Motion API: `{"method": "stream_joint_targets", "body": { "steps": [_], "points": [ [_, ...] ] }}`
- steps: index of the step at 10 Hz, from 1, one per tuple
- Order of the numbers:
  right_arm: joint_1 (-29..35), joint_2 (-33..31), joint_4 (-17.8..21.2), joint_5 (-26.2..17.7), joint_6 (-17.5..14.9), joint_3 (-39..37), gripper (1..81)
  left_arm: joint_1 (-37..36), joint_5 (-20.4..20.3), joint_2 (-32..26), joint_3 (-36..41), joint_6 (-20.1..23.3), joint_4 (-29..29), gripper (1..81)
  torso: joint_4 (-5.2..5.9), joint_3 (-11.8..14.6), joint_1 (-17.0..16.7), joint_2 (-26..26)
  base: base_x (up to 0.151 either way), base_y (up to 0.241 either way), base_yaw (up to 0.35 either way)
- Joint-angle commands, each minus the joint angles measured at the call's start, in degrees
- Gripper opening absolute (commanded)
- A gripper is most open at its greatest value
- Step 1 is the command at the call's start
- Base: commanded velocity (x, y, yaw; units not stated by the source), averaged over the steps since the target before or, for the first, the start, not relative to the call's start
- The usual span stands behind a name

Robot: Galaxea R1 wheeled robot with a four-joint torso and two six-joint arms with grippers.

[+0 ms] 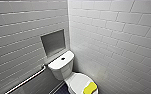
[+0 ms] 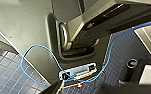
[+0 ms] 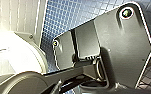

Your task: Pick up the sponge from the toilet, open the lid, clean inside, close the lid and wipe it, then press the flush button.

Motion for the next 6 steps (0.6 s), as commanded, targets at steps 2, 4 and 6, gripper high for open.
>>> {"method": "stream_joint_targets", "body": {
  "steps": [2, 4, 6],
  "points": [
    [9.6, -5.6, 5.5, -4.4, 0.2, 2.9, 81.1, -0.3, 3.5, 0.0, 0.7, -0.2, -0.5, 81.1, 0.00, -1.0, 4.6, -7.2, 0.000, 0.000, 0.000],
    [13.3, -5.6, 8.2, -4.9, 0.2, 2.4, 81.1, -0.2, 3.6, 0.3, 0.4, -0.5, -0.5, 81.1, 0.00, -1.7, 6.8, -10.6, 0.000, 0.000, 0.000],
    [16.4, -5.6, 10.6, -7.3, 0.2, 0.8, 81.1, 0.2, 3.7, 0.4, 0.2, -0.5, -0.5, 81.1, 0.00, -1.9, 9.5, -14.8, 0.000, 0.000, 0.000]
  ]
}}
